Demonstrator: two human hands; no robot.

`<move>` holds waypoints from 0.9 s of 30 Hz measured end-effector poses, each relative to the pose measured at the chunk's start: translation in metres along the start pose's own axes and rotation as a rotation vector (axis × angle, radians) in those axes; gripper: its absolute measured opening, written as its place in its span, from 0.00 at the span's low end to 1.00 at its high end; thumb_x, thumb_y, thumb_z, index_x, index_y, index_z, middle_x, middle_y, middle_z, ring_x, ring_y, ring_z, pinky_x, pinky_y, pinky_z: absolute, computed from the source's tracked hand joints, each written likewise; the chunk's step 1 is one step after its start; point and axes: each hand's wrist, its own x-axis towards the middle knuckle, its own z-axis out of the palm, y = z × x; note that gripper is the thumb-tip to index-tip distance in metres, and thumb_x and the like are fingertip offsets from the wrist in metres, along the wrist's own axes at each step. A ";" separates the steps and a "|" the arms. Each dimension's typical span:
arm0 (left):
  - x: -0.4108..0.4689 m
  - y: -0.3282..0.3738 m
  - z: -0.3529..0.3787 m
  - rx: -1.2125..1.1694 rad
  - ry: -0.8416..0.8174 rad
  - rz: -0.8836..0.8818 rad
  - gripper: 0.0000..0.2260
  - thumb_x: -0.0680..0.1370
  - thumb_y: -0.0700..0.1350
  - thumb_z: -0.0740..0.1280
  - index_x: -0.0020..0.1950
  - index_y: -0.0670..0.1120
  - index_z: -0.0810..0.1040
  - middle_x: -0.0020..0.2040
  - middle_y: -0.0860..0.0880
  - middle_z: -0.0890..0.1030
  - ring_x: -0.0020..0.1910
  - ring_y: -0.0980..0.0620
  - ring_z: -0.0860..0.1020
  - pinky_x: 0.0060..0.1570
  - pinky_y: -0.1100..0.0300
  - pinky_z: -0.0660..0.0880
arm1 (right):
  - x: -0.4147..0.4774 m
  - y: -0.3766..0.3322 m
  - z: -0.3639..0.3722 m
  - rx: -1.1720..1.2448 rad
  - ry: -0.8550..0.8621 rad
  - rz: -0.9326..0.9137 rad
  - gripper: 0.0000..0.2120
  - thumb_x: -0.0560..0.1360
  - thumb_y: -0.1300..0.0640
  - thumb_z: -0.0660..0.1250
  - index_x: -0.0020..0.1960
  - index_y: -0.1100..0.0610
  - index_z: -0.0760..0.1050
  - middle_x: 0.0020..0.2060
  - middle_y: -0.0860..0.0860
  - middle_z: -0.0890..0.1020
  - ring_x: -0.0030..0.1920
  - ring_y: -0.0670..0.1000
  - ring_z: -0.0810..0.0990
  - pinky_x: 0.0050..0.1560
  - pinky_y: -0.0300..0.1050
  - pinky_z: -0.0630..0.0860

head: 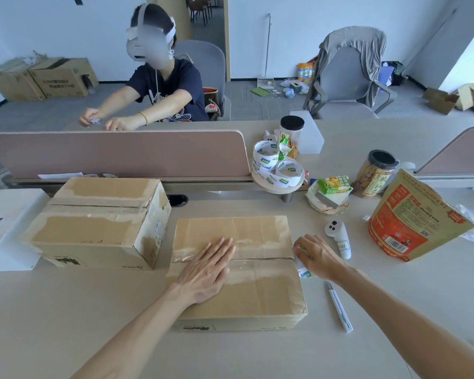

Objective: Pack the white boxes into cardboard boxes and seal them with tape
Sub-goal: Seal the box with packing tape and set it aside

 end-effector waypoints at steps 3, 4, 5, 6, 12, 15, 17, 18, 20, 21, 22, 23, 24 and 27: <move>0.003 0.001 0.001 0.015 -0.017 0.001 0.25 0.83 0.54 0.43 0.79 0.49 0.44 0.79 0.53 0.43 0.78 0.52 0.42 0.73 0.58 0.37 | -0.002 -0.004 -0.005 0.096 -0.011 0.066 0.20 0.73 0.44 0.57 0.44 0.58 0.80 0.40 0.50 0.80 0.42 0.55 0.78 0.48 0.41 0.66; 0.004 0.001 0.000 0.009 -0.028 0.003 0.25 0.83 0.54 0.43 0.79 0.49 0.43 0.79 0.53 0.41 0.78 0.54 0.41 0.73 0.58 0.37 | -0.003 -0.004 -0.007 0.120 -0.023 0.082 0.20 0.72 0.45 0.58 0.44 0.59 0.80 0.40 0.51 0.80 0.42 0.55 0.78 0.48 0.39 0.65; 0.004 0.001 -0.002 -0.001 -0.039 0.000 0.25 0.83 0.55 0.41 0.79 0.50 0.42 0.79 0.54 0.40 0.78 0.55 0.40 0.73 0.58 0.36 | -0.004 -0.005 -0.010 0.132 -0.045 0.094 0.18 0.71 0.47 0.59 0.44 0.59 0.80 0.41 0.51 0.81 0.43 0.54 0.78 0.48 0.36 0.64; 0.004 0.002 -0.004 -0.007 -0.061 -0.006 0.25 0.83 0.55 0.39 0.79 0.50 0.40 0.78 0.55 0.38 0.77 0.57 0.38 0.74 0.58 0.36 | -0.005 -0.006 -0.013 0.141 -0.069 0.107 0.14 0.71 0.50 0.62 0.44 0.59 0.80 0.41 0.51 0.81 0.44 0.54 0.78 0.47 0.33 0.63; 0.008 0.031 -0.001 -0.024 -0.097 -0.055 0.28 0.78 0.59 0.29 0.79 0.55 0.39 0.77 0.55 0.34 0.76 0.57 0.33 0.73 0.56 0.34 | -0.002 -0.001 -0.023 0.213 -0.164 0.162 0.06 0.73 0.58 0.71 0.48 0.58 0.81 0.45 0.51 0.82 0.47 0.50 0.78 0.44 0.28 0.68; 0.010 0.044 0.005 -0.045 -0.057 -0.126 0.30 0.78 0.61 0.28 0.79 0.53 0.41 0.78 0.54 0.37 0.78 0.55 0.38 0.73 0.57 0.34 | 0.000 -0.003 -0.025 0.252 -0.214 0.207 0.05 0.73 0.55 0.71 0.48 0.54 0.80 0.46 0.49 0.82 0.48 0.51 0.80 0.49 0.41 0.75; 0.014 0.058 0.002 -0.071 -0.074 -0.162 0.32 0.76 0.62 0.27 0.78 0.54 0.39 0.77 0.55 0.34 0.77 0.53 0.37 0.73 0.57 0.32 | 0.002 -0.002 -0.027 0.245 -0.242 0.230 0.05 0.73 0.54 0.70 0.48 0.53 0.80 0.45 0.47 0.81 0.48 0.50 0.79 0.49 0.41 0.74; 0.017 0.067 0.001 -0.091 -0.095 -0.200 0.32 0.74 0.63 0.27 0.77 0.55 0.36 0.76 0.54 0.32 0.76 0.53 0.34 0.73 0.57 0.31 | 0.002 -0.003 -0.027 0.236 -0.258 0.232 0.06 0.73 0.53 0.70 0.49 0.53 0.80 0.45 0.47 0.80 0.48 0.49 0.79 0.47 0.40 0.73; 0.027 0.088 0.000 -0.113 -0.100 -0.301 0.30 0.74 0.63 0.28 0.76 0.57 0.33 0.75 0.52 0.28 0.75 0.52 0.30 0.73 0.54 0.30 | -0.001 -0.007 -0.027 0.225 -0.284 0.238 0.07 0.73 0.53 0.70 0.49 0.53 0.80 0.44 0.47 0.80 0.47 0.49 0.78 0.45 0.39 0.71; 0.034 0.098 0.001 -0.111 -0.095 -0.361 0.29 0.76 0.63 0.31 0.76 0.57 0.32 0.75 0.50 0.28 0.75 0.49 0.29 0.74 0.52 0.30 | -0.003 -0.009 -0.025 0.235 -0.289 0.247 0.06 0.73 0.53 0.70 0.48 0.53 0.80 0.44 0.48 0.80 0.46 0.50 0.78 0.43 0.39 0.70; 0.041 0.108 0.003 -0.118 -0.098 -0.430 0.28 0.79 0.62 0.35 0.76 0.55 0.33 0.75 0.48 0.28 0.75 0.47 0.30 0.73 0.51 0.31 | -0.006 -0.011 -0.022 0.266 -0.291 0.263 0.04 0.73 0.54 0.70 0.47 0.52 0.80 0.43 0.49 0.80 0.46 0.50 0.79 0.42 0.38 0.70; 0.048 0.116 0.005 -0.132 -0.092 -0.498 0.28 0.81 0.61 0.39 0.78 0.53 0.34 0.76 0.45 0.29 0.75 0.44 0.30 0.73 0.49 0.31 | -0.009 -0.013 -0.019 0.307 -0.293 0.278 0.02 0.73 0.55 0.69 0.46 0.52 0.80 0.43 0.49 0.81 0.46 0.50 0.79 0.41 0.37 0.70; 0.056 0.122 0.007 -0.138 -0.083 -0.548 0.30 0.82 0.60 0.42 0.78 0.49 0.35 0.76 0.42 0.31 0.76 0.42 0.32 0.73 0.48 0.33 | -0.012 -0.015 -0.017 0.346 -0.301 0.286 0.03 0.73 0.56 0.69 0.46 0.53 0.80 0.43 0.49 0.81 0.45 0.49 0.79 0.39 0.34 0.70; 0.066 0.129 0.011 -0.089 -0.089 -0.595 0.35 0.79 0.64 0.38 0.78 0.42 0.36 0.77 0.37 0.34 0.76 0.39 0.35 0.74 0.45 0.36 | -0.021 -0.023 -0.011 0.408 -0.323 0.280 0.07 0.74 0.55 0.68 0.49 0.55 0.83 0.44 0.48 0.82 0.44 0.46 0.77 0.36 0.27 0.68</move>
